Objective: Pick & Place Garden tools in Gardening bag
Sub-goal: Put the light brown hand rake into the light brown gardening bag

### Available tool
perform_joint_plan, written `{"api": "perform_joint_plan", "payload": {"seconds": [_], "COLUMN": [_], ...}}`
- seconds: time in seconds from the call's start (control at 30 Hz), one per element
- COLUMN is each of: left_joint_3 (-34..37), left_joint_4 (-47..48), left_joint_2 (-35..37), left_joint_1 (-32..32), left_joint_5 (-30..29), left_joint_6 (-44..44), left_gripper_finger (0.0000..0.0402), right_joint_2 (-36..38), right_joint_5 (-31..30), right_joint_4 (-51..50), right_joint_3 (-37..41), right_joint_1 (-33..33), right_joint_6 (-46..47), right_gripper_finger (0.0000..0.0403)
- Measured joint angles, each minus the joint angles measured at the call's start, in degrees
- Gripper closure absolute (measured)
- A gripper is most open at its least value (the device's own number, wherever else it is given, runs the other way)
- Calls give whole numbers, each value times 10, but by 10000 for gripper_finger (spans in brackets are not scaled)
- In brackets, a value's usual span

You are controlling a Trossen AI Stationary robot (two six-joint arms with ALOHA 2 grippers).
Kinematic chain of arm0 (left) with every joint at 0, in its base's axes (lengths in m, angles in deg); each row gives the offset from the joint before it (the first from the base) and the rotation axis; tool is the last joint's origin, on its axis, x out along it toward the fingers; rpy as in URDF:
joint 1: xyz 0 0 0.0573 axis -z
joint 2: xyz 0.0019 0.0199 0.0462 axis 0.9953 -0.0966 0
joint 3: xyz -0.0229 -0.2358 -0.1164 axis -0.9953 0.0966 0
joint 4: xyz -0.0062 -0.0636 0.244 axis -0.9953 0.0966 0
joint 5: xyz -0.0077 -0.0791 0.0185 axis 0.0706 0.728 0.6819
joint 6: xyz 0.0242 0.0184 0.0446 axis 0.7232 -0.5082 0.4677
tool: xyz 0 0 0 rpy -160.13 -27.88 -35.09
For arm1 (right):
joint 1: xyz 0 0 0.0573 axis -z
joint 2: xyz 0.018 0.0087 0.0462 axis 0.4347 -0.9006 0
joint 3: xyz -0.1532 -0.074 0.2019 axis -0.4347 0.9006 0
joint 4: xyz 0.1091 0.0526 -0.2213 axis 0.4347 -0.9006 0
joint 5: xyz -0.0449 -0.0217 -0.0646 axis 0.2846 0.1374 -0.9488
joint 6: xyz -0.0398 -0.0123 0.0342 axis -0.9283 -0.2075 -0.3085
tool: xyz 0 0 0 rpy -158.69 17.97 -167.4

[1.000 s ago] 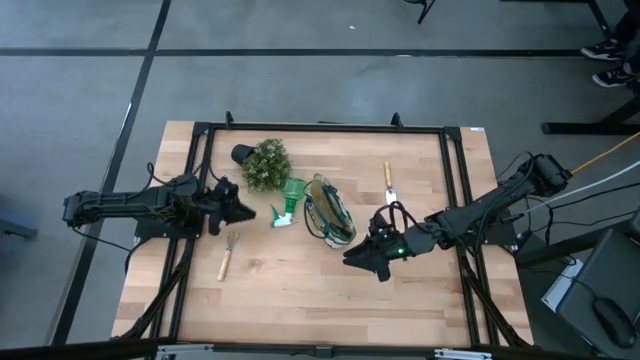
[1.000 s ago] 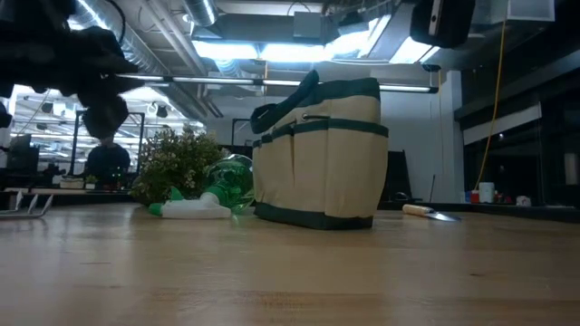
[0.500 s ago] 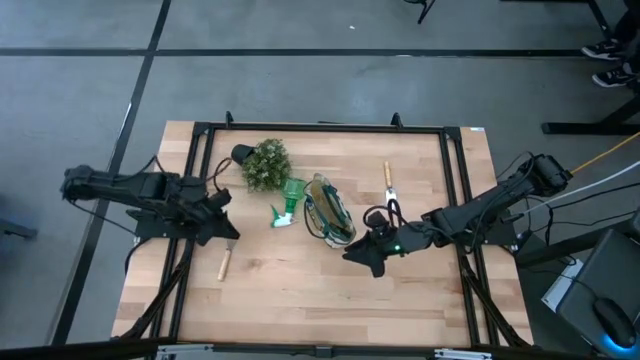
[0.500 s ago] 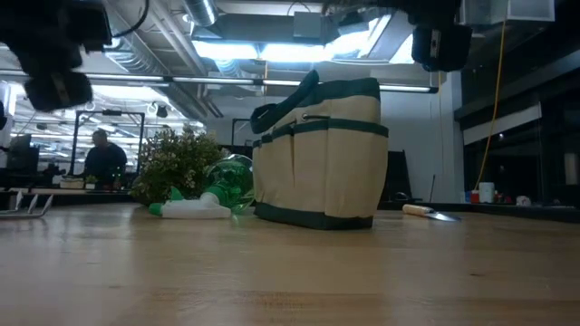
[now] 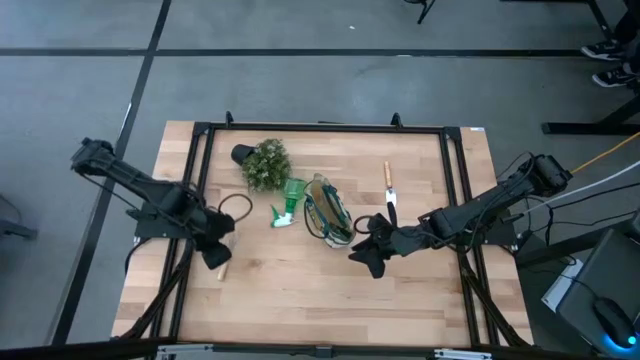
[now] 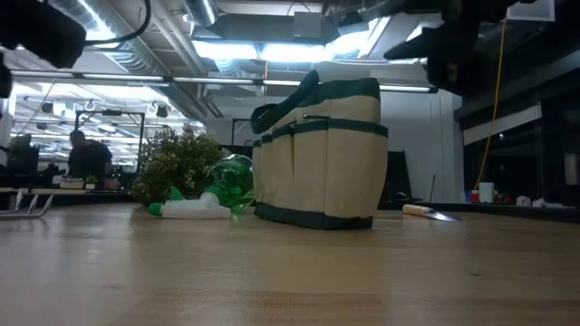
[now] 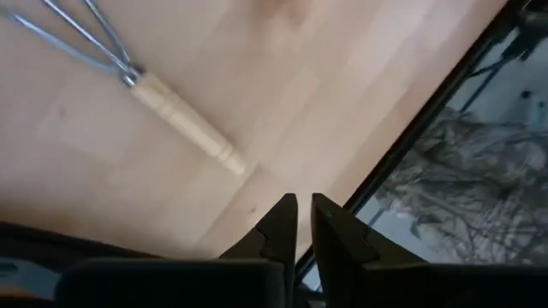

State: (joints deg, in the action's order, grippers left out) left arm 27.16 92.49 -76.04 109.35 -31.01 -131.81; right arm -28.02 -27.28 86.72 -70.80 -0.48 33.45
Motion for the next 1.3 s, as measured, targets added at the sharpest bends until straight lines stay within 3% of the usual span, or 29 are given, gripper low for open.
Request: {"api": "perform_joint_plan", "payload": {"seconds": [0.4,0.63,0.87,1.13,1.3], "left_joint_3": [0,40,80,78,80], "left_joint_4": [-13,-40,-133,-128,-123], "left_joint_2": [-89,-153,-201,-253,-250], "left_joint_1": [37,36,36,36,36], "left_joint_5": [-54,-77,-160,-146,-145], "left_joint_6": [-104,-194,-192,-163,-116], "left_gripper_finger": [259,226,224,235,289], "right_joint_2": [0,0,0,0,0], "right_joint_5": [43,82,81,81,79], "right_joint_4": [-39,-46,-45,-43,-43], "right_joint_3": [0,0,0,0,0], "right_joint_1": [0,0,0,0,0], "right_joint_6": [0,0,0,0,2], "right_gripper_finger": [228,227,227,227,227]}}
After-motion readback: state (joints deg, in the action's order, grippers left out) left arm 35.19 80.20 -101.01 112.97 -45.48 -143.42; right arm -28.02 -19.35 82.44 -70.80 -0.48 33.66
